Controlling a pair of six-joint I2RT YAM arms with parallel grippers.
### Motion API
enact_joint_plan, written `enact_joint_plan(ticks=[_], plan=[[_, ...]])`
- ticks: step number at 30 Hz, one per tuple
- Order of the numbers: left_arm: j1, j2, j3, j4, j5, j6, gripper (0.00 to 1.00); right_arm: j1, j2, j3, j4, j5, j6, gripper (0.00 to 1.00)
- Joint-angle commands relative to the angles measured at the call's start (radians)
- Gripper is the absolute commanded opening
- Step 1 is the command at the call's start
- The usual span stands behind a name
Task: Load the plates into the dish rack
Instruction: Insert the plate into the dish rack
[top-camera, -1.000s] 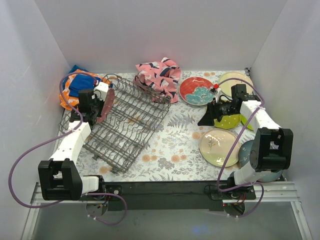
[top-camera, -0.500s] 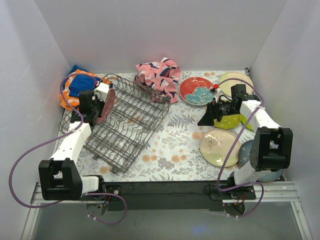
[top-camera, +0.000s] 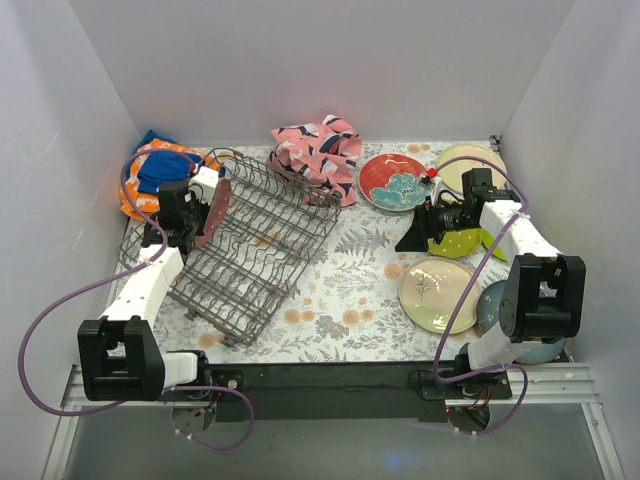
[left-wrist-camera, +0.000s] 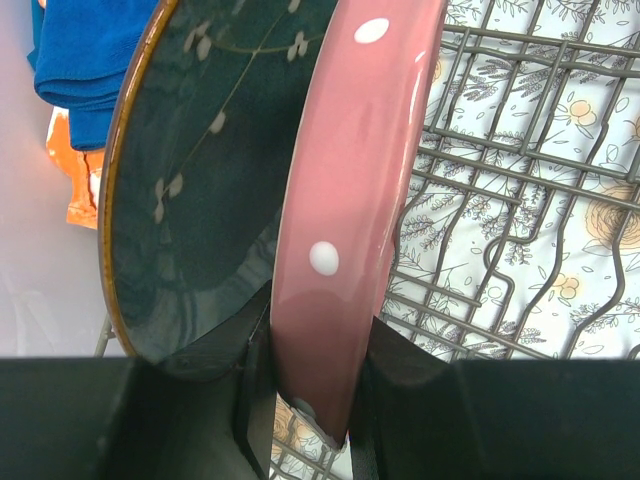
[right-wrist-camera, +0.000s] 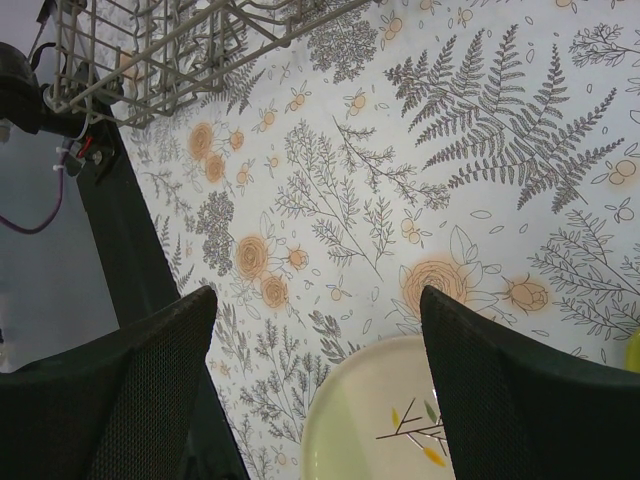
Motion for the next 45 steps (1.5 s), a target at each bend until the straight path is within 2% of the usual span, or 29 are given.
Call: enact_joint_plan(ticks=[1, 24, 28, 32, 45], plan=[[0.007, -0.027, -0.010, 0.067, -0.012, -0.029, 0.16, -0.004, 0.003, 0.030, -0.009, -0.027, -0.010, 0.88], [0.007, -0.041, -0.034, 0.072, -0.010, -0.038, 0.29, -0.002, -0.002, 0.027, -0.009, -0.035, -0.011, 0.88], [0.007, -0.047, -0.037, 0.072, -0.013, -0.038, 0.33, -0.004, -0.005, 0.025, -0.009, -0.040, -0.011, 0.88], [0.007, -0.048, -0.030, 0.072, -0.021, -0.043, 0.42, -0.004, -0.005, 0.027, -0.011, -0.041, -0.010, 0.88], [0.007, -0.067, 0.026, 0.055, -0.102, -0.092, 0.47, -0.002, -0.017, 0.020, -0.011, -0.044, -0.013, 0.88]])
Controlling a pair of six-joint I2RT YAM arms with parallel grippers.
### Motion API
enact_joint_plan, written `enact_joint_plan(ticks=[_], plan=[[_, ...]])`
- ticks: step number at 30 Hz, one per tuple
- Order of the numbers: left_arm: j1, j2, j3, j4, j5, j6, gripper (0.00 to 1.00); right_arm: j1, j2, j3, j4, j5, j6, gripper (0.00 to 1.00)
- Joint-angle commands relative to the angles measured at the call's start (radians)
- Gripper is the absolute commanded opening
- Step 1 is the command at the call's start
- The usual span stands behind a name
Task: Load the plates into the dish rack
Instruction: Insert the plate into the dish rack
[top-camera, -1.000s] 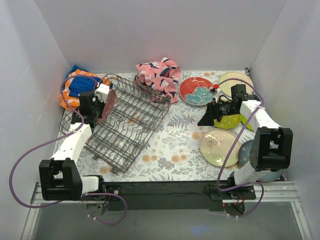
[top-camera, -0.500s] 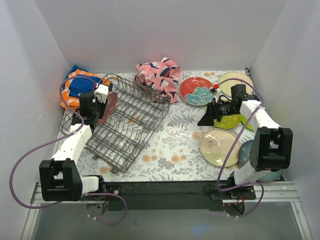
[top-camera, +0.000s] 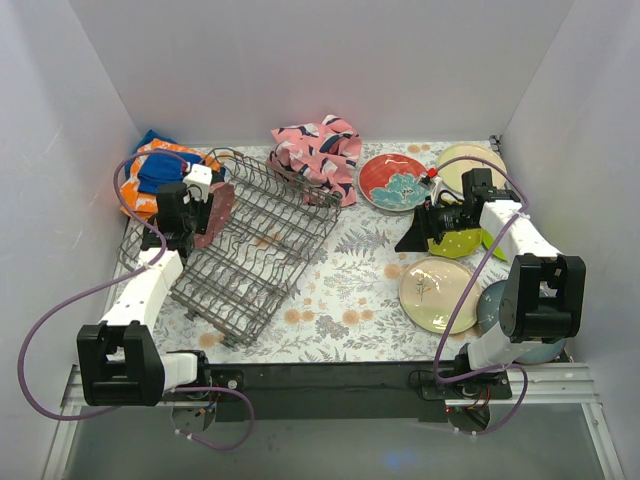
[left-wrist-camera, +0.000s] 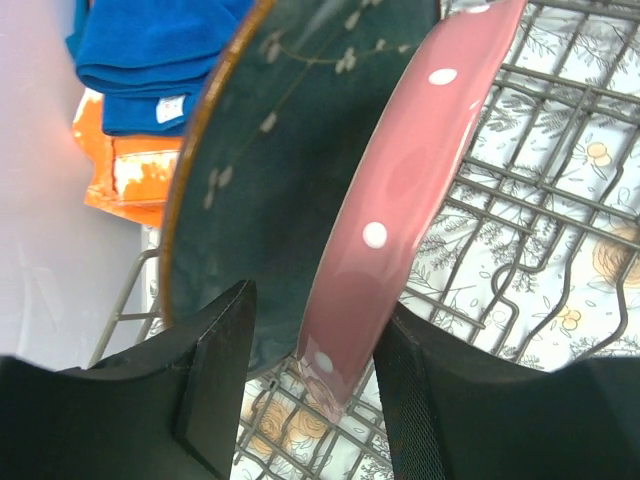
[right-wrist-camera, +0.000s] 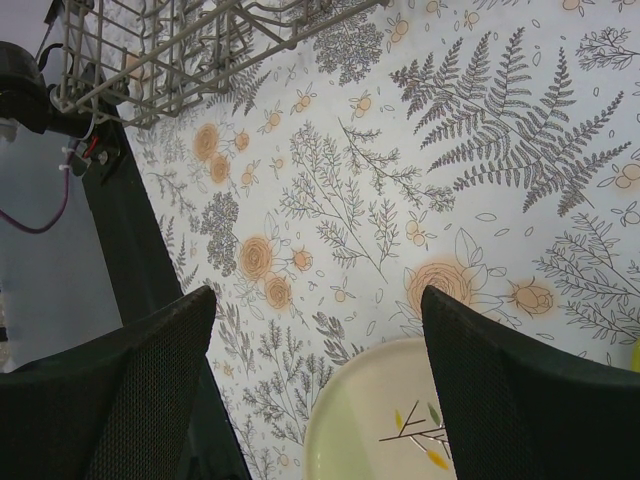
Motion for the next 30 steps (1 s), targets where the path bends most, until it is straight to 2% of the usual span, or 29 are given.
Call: enact_joint_plan(ticks=[1, 11, 16, 30], plan=[[0.007, -0.046, 0.046, 0.010, -0.060, -0.026, 0.47, -0.002, -0.017, 0.019, -0.006, -0.034, -0.010, 0.88], [0.007, -0.041, 0.046, 0.010, -0.127, -0.049, 0.44, -0.002, -0.022, 0.016, -0.006, -0.036, -0.010, 0.88], [0.007, -0.052, 0.057, 0.010, -0.118, -0.061, 0.44, -0.004, -0.031, 0.008, -0.007, -0.034, -0.013, 0.88], [0.007, -0.159, 0.169, -0.077, -0.111, -0.157, 0.58, -0.002, -0.048, 0.036, -0.033, 0.009, -0.048, 0.88]])
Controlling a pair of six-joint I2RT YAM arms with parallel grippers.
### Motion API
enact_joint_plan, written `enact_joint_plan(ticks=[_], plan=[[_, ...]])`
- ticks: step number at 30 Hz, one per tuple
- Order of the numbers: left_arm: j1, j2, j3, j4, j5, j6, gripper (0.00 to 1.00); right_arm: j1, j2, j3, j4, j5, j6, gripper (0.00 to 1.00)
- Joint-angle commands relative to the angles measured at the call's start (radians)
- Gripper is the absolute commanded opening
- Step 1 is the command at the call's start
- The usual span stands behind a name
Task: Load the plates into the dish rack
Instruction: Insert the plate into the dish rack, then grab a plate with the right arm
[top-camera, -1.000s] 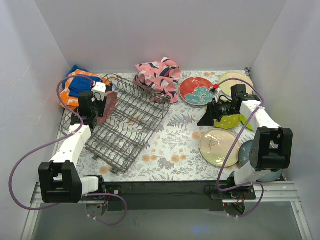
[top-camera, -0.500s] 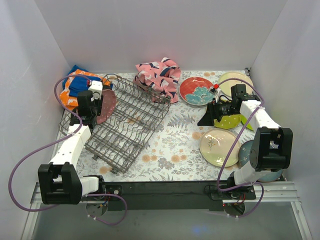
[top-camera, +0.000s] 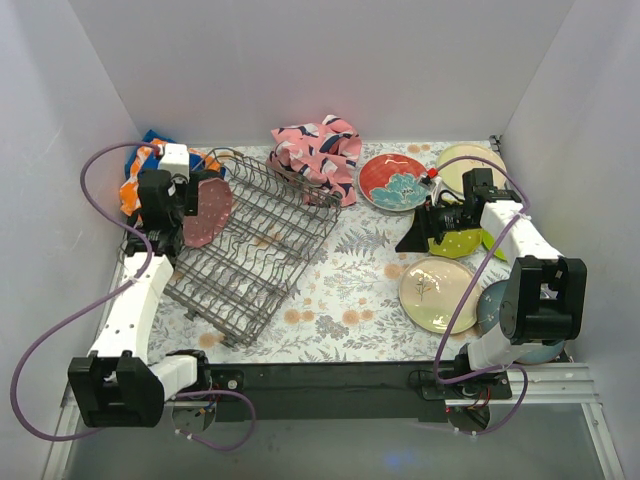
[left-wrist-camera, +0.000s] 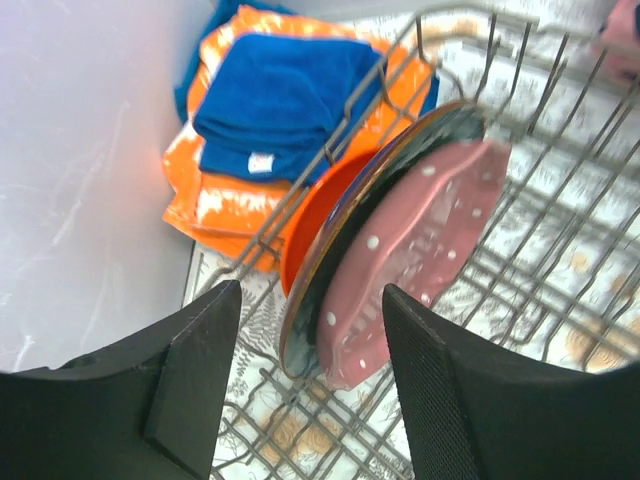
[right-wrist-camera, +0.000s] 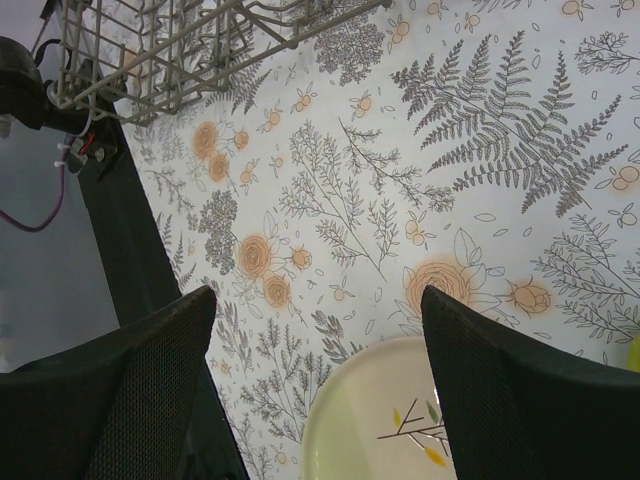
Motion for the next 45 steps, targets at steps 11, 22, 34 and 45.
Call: enact_joint_plan(ticks=[11, 22, 34, 45], plan=[[0.005, -0.187, 0.143, -0.209, 0.091, -0.255, 0.68, -0.002, -0.041, 0.114, -0.066, 0.201, -0.116, 0.89], [0.005, -0.328, 0.107, -0.330, 0.396, -0.551, 0.77, -0.047, -0.013, 0.175, -0.066, 0.473, -0.119, 0.91], [0.005, -0.435, -0.018, -0.310, 0.554, -0.849, 0.78, -0.226, 0.094, 0.269, -0.095, 0.570, -0.157, 0.95], [0.005, -0.418, -0.062, -0.249, 0.730, -0.944, 0.78, -0.343, 0.281, 0.451, -0.096, 0.634, -0.200, 0.95]])
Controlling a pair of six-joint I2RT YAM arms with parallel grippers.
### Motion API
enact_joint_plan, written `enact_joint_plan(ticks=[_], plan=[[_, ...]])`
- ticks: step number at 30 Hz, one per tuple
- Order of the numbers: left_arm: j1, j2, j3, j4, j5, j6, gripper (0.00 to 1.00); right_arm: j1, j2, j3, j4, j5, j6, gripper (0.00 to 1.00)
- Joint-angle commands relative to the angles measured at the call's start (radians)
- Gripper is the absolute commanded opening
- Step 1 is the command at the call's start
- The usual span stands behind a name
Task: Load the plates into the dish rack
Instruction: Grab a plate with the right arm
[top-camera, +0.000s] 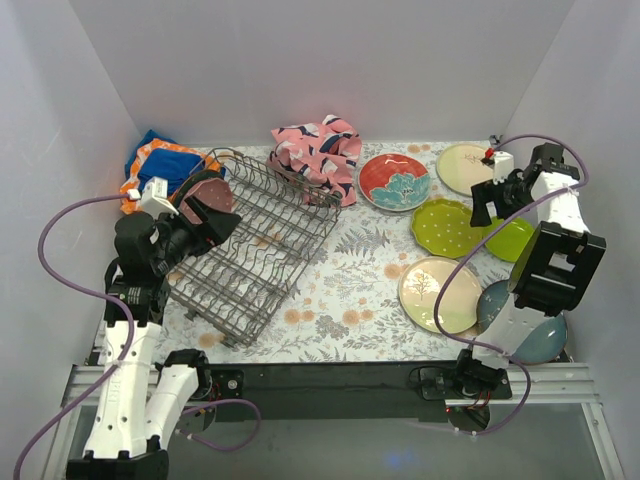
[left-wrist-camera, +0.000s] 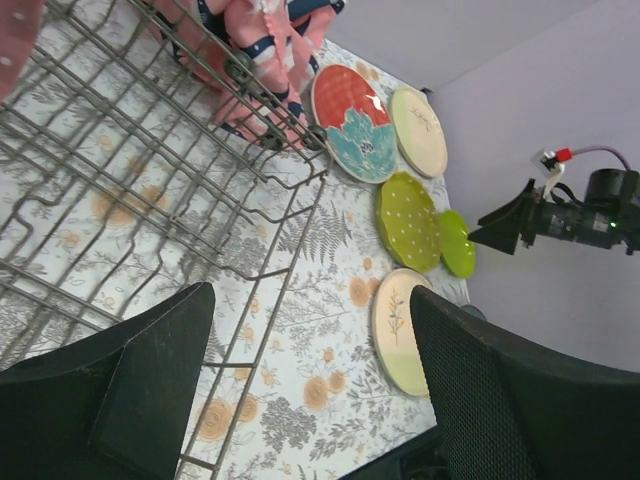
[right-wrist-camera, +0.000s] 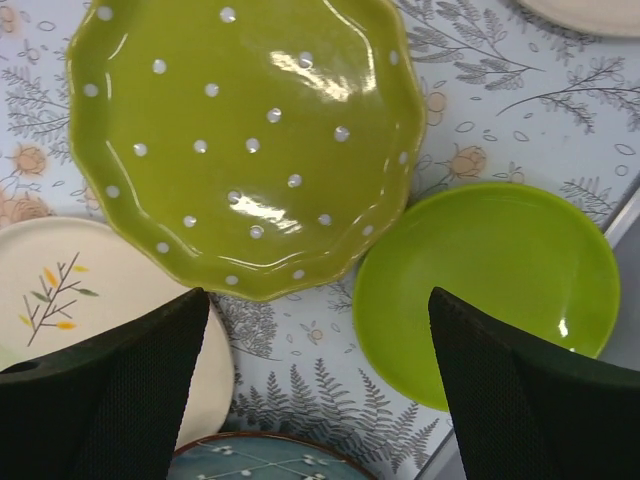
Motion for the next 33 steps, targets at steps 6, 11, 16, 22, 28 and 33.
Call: enact_joint_plan(ticks=[6, 11, 16, 22, 28, 33], plan=[[0.004, 0.011, -0.020, 0.040, 0.136, -0.084, 0.78, -0.011, 0.051, 0.062, 0.059, 0.063, -0.036, 0.95], [0.004, -0.006, -0.040, 0.041, 0.139, -0.088, 0.78, -0.011, 0.083, 0.007, 0.100, 0.058, -0.043, 0.96], [0.004, -0.004, -0.046, 0.041, 0.146, -0.095, 0.78, -0.011, 0.107, -0.029, 0.259, 0.009, 0.003, 0.96], [0.004, 0.009, -0.040, 0.037, 0.148, -0.093, 0.78, -0.011, 0.175, -0.007, 0.393, -0.037, -0.007, 0.96], [0.004, 0.012, -0.058, 0.043, 0.139, -0.105, 0.78, -0.011, 0.273, 0.088, 0.428, -0.061, 0.000, 0.92], [0.004, 0.028, -0.051, 0.050, 0.134, -0.105, 0.78, -0.001, 0.311, 0.119, 0.425, -0.058, -0.013, 0.87]])
